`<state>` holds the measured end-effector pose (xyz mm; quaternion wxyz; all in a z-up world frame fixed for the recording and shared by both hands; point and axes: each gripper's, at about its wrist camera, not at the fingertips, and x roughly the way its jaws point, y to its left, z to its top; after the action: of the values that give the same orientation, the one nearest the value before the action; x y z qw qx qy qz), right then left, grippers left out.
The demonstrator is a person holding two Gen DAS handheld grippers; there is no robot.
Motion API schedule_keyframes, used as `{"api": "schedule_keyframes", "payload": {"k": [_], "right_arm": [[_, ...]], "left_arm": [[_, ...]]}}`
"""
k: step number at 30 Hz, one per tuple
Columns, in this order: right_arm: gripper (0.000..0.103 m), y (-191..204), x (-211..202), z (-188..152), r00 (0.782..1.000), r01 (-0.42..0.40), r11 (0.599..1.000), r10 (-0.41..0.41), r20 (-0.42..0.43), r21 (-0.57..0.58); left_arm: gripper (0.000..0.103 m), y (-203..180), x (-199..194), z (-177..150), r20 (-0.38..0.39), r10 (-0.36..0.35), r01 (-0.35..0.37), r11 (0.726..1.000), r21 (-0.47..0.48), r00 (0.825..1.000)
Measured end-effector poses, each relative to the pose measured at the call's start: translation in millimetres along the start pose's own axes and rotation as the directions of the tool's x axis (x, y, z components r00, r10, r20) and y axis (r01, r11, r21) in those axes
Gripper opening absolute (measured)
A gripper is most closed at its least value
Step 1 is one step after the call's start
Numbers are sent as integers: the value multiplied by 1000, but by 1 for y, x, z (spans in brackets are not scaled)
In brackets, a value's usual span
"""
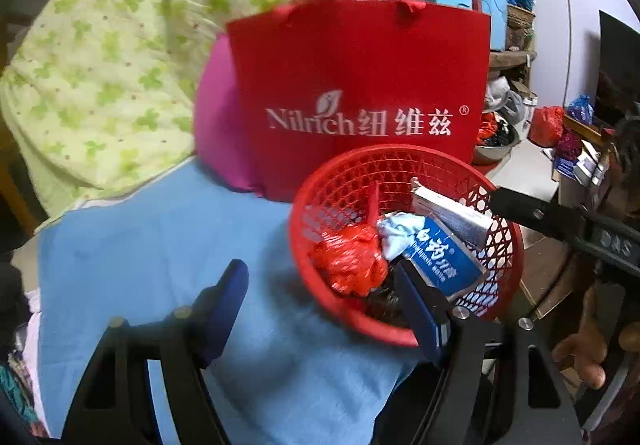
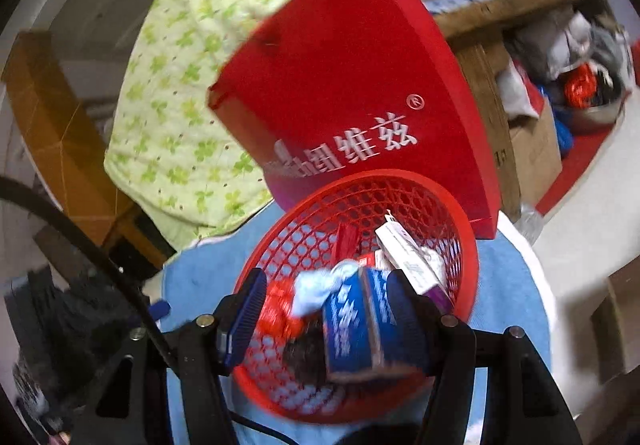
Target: Collect trash
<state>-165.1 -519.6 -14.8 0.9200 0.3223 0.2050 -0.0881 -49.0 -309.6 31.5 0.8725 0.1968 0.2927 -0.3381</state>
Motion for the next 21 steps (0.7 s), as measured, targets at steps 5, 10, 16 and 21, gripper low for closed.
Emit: {"api": "schedule_keyframes", "payload": {"k": [5,10,16,21], "right_arm": [[66,32,-31,-10,1000,19,996,-18,11,-92],[66,68,-50,-15,998,55,981,-53,16,-187],[66,98,-69,-24,995,98,961,-95,22,-258],[66,119,-92,-34,987,160,932,-152,51,-325]], "left_arm": [[83,8,-38,-8,32,60,-60,998,-1,998],[90,18,-71,-12,79,113,-112,993,-23,990],[90,25,-110,-17,133,191,-189,982,-31,973],[91,31,-135,-22,136,223,-216,974,-65,965]]}}
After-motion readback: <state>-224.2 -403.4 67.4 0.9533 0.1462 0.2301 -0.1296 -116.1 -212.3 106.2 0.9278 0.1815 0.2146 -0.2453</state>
